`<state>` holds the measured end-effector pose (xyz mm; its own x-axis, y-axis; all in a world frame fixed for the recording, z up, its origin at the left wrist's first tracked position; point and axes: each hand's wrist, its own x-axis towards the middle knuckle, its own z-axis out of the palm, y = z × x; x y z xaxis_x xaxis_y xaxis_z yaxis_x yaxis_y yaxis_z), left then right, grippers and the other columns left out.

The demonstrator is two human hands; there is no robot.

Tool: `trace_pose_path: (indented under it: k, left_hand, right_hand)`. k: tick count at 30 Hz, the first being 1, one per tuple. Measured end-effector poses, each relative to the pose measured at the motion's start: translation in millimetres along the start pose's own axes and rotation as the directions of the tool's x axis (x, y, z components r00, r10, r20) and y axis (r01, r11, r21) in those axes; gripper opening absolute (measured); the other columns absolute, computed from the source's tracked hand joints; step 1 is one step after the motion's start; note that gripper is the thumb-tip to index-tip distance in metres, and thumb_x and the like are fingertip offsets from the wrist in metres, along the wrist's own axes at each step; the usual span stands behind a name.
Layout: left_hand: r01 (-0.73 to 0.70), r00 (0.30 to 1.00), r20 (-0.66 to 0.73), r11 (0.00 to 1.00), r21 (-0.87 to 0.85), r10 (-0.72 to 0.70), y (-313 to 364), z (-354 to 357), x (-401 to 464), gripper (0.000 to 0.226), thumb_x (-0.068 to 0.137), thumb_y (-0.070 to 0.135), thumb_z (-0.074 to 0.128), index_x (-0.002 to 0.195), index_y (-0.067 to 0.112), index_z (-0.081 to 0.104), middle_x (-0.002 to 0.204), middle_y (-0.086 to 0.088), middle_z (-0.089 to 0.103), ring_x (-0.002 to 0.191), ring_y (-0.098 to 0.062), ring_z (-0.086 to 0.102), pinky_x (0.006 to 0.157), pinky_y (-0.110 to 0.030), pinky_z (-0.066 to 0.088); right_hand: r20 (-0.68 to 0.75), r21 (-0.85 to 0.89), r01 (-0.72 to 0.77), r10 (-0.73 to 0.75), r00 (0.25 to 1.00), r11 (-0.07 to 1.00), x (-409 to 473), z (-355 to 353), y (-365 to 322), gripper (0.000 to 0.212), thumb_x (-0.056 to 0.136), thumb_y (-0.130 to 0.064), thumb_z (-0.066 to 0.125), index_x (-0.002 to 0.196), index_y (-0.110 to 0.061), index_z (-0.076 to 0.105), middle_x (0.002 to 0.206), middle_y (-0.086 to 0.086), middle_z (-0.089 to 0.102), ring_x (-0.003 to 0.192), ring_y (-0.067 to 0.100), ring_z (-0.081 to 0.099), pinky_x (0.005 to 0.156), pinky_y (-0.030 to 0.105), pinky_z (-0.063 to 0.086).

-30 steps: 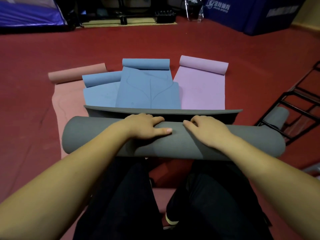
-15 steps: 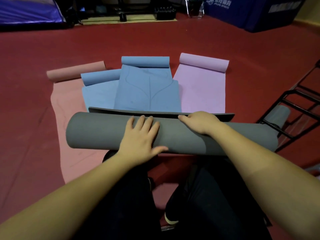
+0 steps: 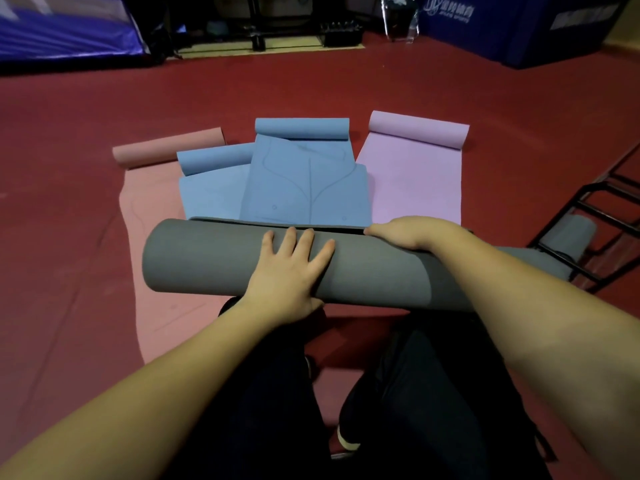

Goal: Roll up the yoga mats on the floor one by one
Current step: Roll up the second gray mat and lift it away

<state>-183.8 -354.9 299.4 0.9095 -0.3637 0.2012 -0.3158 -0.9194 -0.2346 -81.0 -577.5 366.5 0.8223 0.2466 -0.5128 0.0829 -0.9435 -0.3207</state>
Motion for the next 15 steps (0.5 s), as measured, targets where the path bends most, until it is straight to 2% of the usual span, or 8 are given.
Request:
trace_pose_path:
  k: [3,5,6,8,9,10,13,15]
  left_hand:
    - [-0.041,0.998,-0.049,0.999,-0.008,0.041,-2,-16,-6,0.104,0.055,0.068,0.071,0.142,0.020,0.040,0.136,-0.020,0.051,0.120,-0.042,0.049,0.101,-0.063,0.034]
    - [-0.062,0.997,-0.047,0.998,-0.015,0.061,-2,-22,-11,0.105,0.053,0.072,0.066,0.141,0.020,0.040,0.134,-0.019,0.051,0.117,-0.040,0.050,0.100,-0.061,0.036]
    - [-0.065,0.997,-0.034,0.998,-0.015,0.065,-1,-24,-14,0.106,0.053,0.073,0.065,0.141,0.020,0.039,0.134,-0.019,0.051,0.116,-0.039,0.050,0.100,-0.061,0.037]
    - [-0.056,0.998,-0.003,0.998,-0.016,0.056,1,-25,-17,0.107,0.053,0.074,0.066,0.142,0.021,0.039,0.135,-0.018,0.050,0.117,-0.039,0.049,0.100,-0.060,0.036]
    - [-0.051,0.999,0.011,0.999,-0.019,0.051,1,-25,-17,0.107,0.053,0.074,0.066,0.142,0.021,0.038,0.136,-0.018,0.050,0.117,-0.038,0.049,0.101,-0.060,0.036]
    - [-0.047,0.999,0.025,0.999,-0.023,0.048,1,-25,-16,0.108,0.054,0.075,0.065,0.143,0.022,0.037,0.137,-0.017,0.049,0.118,-0.037,0.048,0.102,-0.059,0.035]
    - [-0.050,0.996,0.069,0.998,-0.032,0.053,-1,-27,-9,0.109,0.056,0.077,0.060,0.147,0.025,0.031,0.142,-0.013,0.044,0.123,-0.034,0.044,0.104,-0.055,0.032]
    - [-0.053,0.995,0.086,0.997,-0.048,0.057,-3,-29,-4,0.110,0.057,0.078,0.058,0.149,0.026,0.028,0.144,-0.010,0.042,0.124,-0.032,0.043,0.106,-0.053,0.031]
  right_hand:
    - [0.044,0.023,0.022,-0.023,0.999,0.999,-8,-2,1,0.039,0.099,-0.052,0.038,0.122,-0.029,0.059,0.131,0.001,0.056,0.104,0.019,0.051,0.090,0.031,0.031]
    - [0.085,0.063,0.016,-0.021,0.996,0.998,-14,0,2,0.033,0.098,-0.052,0.040,0.111,-0.029,0.062,0.124,0.000,0.060,0.097,0.016,0.056,0.087,0.032,0.034]
    - [0.098,0.068,0.013,-0.020,0.995,0.998,-16,2,2,0.034,0.098,-0.053,0.040,0.112,-0.030,0.062,0.128,0.002,0.060,0.100,0.016,0.057,0.088,0.032,0.035]
    - [0.082,0.020,0.009,-0.011,0.997,1.000,-17,5,3,0.045,0.100,-0.055,0.037,0.127,-0.029,0.061,0.142,0.005,0.053,0.117,0.021,0.053,0.096,0.032,0.033]
    - [0.041,-0.028,-0.001,0.002,0.999,1.000,-18,6,2,0.050,0.100,-0.056,0.036,0.131,-0.025,0.060,0.144,0.007,0.051,0.121,0.024,0.051,0.097,0.033,0.033]
    - [-0.018,-0.077,-0.012,0.010,1.000,0.997,-16,8,1,0.053,0.099,-0.056,0.037,0.129,-0.020,0.062,0.141,0.009,0.054,0.117,0.026,0.052,0.094,0.032,0.035]
    - [-0.236,-0.223,-0.068,0.014,0.972,0.973,-6,10,1,0.047,0.095,-0.054,0.044,0.104,-0.014,0.067,0.106,0.008,0.064,0.089,0.025,0.053,0.072,0.031,0.038]
    - [-0.362,-0.316,-0.138,0.015,0.932,0.939,0,12,1,0.041,0.092,-0.052,0.049,0.099,-0.015,0.067,0.090,0.002,0.057,0.084,0.025,0.052,0.068,0.030,0.037]
